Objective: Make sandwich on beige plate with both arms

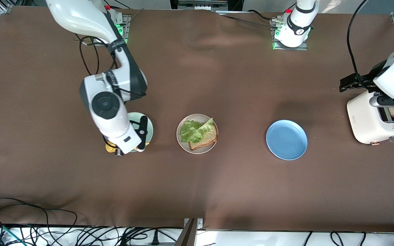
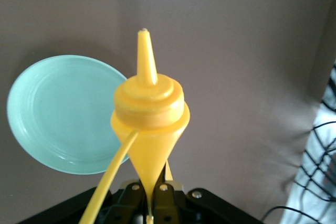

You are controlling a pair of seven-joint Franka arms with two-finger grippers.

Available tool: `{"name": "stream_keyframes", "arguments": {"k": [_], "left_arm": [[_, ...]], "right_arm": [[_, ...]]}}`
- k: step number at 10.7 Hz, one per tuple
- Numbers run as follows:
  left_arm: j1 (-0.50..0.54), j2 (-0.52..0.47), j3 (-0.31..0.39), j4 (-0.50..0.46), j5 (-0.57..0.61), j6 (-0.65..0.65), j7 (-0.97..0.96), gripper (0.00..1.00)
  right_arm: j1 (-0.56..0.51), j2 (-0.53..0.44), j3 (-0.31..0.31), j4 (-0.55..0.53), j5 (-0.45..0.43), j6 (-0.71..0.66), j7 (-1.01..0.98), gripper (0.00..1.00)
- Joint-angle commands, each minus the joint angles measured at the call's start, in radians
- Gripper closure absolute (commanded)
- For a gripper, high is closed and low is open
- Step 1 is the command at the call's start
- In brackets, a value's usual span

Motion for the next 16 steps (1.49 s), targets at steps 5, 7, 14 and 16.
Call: {"name": "stream_keyframes", "arguments": {"k": [5,7,14,16], "left_arm": [[0.005,-0.031,-0.008,-0.035,0.016,-0.005,0.0,0.0],[0.005,-0.03,-0.008,-0.035,0.014,-0.009,0.0,0.0],[0.009,-0.008,-0.006,-0.033,0.016,-0.009,0.001,0.0],[0.009,-0.008,-0.006,-0.035,0.016,-0.009,0.001,0.0]], "right_arm": [[0.349,0.198,-0.144,0.162,-0.42,-0.052,0.095,1.0],[0.414,0.26,-0.142,0.214,-0.486,-0.134,0.155,1.0],[0.415,0.219,-0.075,0.167,-0.553,-0.198,0.178,1.0],[0.353,0.118,-0.042,0.075,-0.46,-0.185,0.187,1.0]]}}
